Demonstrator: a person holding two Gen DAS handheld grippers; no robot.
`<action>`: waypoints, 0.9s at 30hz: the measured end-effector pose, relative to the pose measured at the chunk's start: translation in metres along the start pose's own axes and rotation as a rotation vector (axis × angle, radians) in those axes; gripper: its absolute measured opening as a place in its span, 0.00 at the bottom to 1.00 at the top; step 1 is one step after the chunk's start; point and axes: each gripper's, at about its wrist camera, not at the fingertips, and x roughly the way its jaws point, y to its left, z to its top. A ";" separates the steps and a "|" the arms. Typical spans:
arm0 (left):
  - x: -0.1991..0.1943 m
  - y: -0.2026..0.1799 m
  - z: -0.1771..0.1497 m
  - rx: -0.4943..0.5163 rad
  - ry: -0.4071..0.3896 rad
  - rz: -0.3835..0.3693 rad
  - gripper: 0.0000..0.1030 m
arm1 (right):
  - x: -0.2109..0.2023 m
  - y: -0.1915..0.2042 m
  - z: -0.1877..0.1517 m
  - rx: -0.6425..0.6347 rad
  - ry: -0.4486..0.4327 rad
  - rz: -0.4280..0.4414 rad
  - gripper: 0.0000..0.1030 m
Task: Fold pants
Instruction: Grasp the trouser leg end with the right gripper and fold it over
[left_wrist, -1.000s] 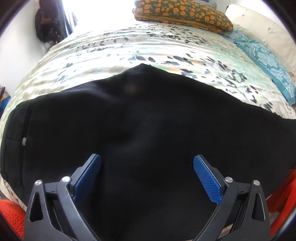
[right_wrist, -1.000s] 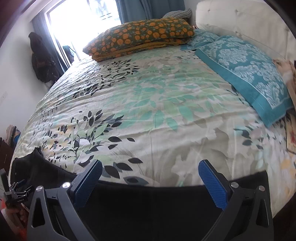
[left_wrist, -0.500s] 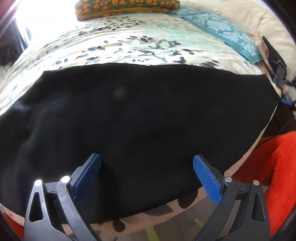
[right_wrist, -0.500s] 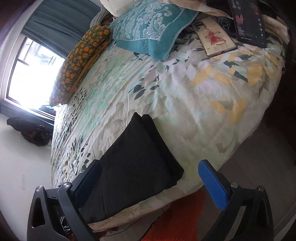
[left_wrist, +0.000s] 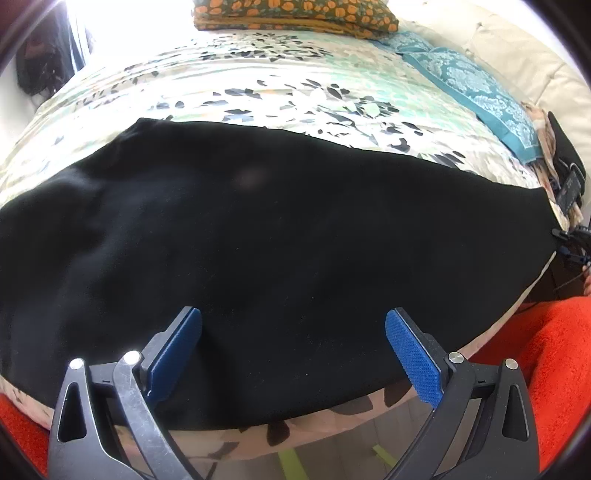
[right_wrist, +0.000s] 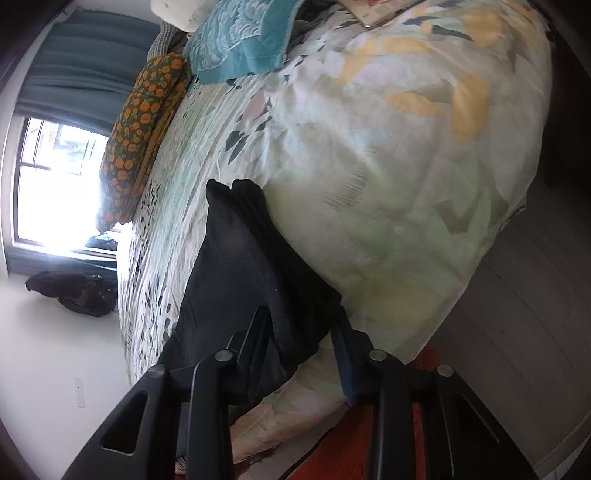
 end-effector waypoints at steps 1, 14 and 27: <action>-0.002 -0.001 0.000 -0.007 -0.004 -0.005 0.97 | -0.003 -0.003 -0.001 0.007 -0.008 0.015 0.23; -0.005 -0.001 -0.002 -0.106 -0.016 -0.163 0.97 | -0.042 0.176 -0.093 -0.517 -0.041 0.114 0.13; -0.075 0.102 -0.030 -0.310 -0.142 -0.123 0.97 | 0.080 0.305 -0.274 -0.747 0.092 0.139 0.13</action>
